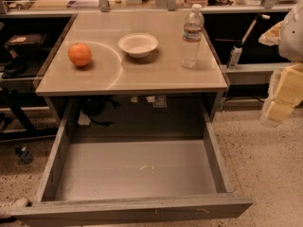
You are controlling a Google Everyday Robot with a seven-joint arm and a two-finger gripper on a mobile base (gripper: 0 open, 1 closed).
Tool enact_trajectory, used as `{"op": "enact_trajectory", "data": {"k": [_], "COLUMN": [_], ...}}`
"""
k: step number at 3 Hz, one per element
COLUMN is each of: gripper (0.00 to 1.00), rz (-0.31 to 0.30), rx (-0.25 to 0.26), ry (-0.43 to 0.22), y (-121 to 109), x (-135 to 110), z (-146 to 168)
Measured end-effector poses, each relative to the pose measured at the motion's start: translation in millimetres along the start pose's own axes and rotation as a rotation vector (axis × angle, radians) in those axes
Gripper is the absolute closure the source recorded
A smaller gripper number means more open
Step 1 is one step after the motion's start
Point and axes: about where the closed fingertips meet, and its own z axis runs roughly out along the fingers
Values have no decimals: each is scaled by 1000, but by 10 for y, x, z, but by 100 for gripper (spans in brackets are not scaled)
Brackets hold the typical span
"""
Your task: Close top drawer
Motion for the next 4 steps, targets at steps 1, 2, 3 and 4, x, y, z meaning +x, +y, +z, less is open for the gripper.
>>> {"op": "enact_trajectory", "data": {"k": [1, 2, 3, 4], "gripper": [0, 17, 41, 64], "rz": [0, 0, 0, 0], "rx": [0, 0, 0, 0], "ry": [0, 0, 0, 0], "y": [0, 0, 0, 0], "x": [0, 0, 0, 0], "z": [0, 0, 0, 0]}}
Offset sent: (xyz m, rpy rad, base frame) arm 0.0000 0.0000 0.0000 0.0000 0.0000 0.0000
